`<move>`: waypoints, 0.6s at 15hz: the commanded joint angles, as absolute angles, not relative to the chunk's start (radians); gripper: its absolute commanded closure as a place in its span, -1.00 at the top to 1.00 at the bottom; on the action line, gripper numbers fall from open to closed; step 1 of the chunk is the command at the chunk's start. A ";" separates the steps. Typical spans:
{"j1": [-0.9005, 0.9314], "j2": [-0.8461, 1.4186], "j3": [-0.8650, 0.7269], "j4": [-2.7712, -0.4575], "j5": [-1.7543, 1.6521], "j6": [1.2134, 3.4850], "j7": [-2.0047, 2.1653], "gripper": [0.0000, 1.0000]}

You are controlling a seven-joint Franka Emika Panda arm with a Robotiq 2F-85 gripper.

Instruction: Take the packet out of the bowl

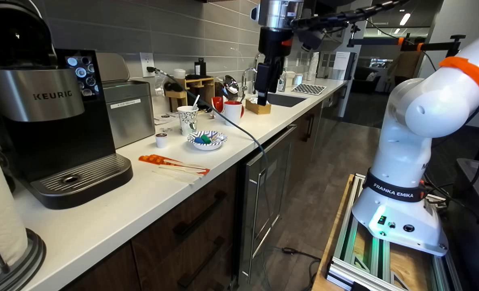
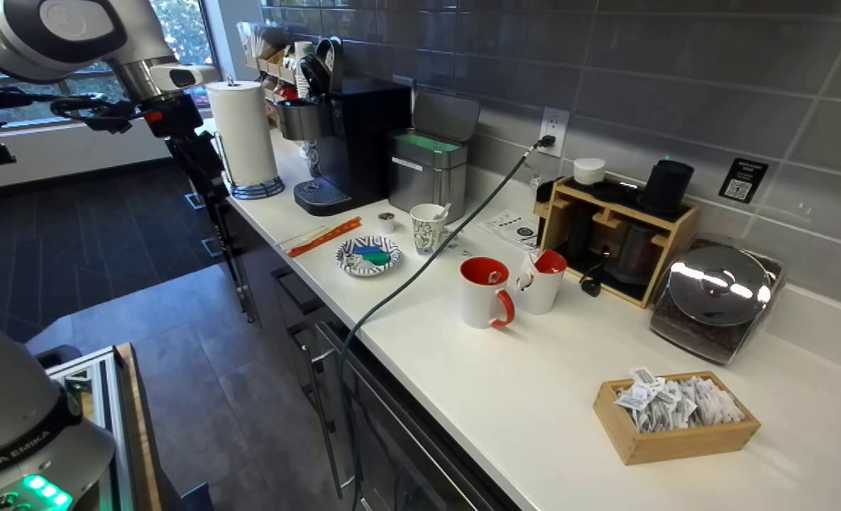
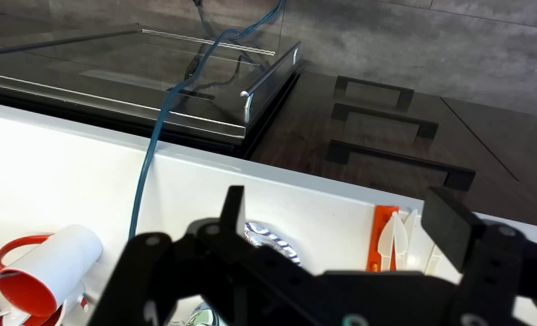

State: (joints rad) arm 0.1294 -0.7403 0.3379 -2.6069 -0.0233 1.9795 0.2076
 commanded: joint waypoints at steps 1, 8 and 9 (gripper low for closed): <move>0.150 -0.735 0.320 -2.605 -0.038 1.977 0.220 1.00; 0.144 -0.658 0.345 -2.584 -0.046 2.059 0.238 1.00; 0.127 -0.629 0.352 -2.571 -0.063 2.073 0.250 1.00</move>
